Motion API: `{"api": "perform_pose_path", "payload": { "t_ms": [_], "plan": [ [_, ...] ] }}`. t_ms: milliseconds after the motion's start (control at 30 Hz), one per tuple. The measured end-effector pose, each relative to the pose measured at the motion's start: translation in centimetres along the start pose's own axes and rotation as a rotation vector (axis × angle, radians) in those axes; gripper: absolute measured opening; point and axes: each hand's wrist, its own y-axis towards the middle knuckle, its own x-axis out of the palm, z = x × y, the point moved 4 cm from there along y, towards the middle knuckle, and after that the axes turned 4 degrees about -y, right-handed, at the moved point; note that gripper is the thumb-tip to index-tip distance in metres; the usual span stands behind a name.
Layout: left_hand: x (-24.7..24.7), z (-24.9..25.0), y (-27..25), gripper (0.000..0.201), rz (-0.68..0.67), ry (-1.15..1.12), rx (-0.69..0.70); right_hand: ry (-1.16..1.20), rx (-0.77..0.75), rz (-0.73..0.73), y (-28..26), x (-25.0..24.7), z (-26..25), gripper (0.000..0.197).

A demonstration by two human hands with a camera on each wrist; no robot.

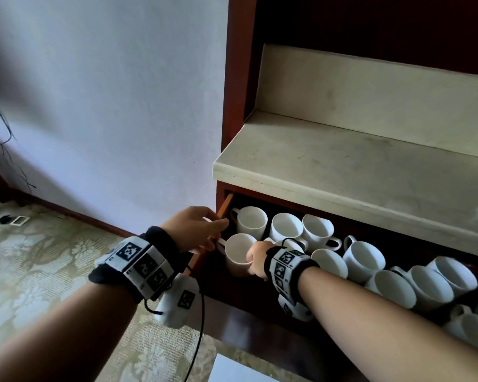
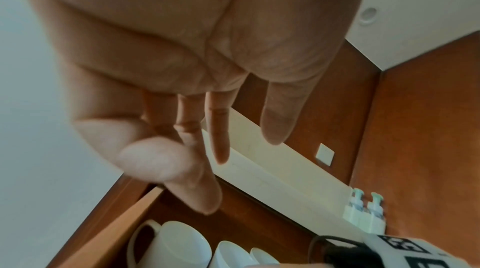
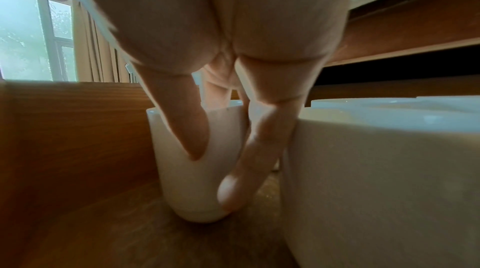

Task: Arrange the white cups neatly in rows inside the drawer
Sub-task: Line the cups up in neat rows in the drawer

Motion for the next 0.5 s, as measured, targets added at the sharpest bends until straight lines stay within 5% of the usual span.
{"api": "perform_pose_path", "payload": {
  "t_ms": [233, 500],
  "plan": [
    [-1.7, 2.5, 0.7, 0.024, -0.109, 0.443, 0.105, -0.071, 0.049, -0.085, 0.1, 0.5, 0.1, 0.033],
    [-0.6, 3.9, 4.0, 0.022, -0.244, 0.962, 0.191, 0.048, 0.124, -0.013, 2.1, 1.1, 0.6, 0.047]
  ]
}}
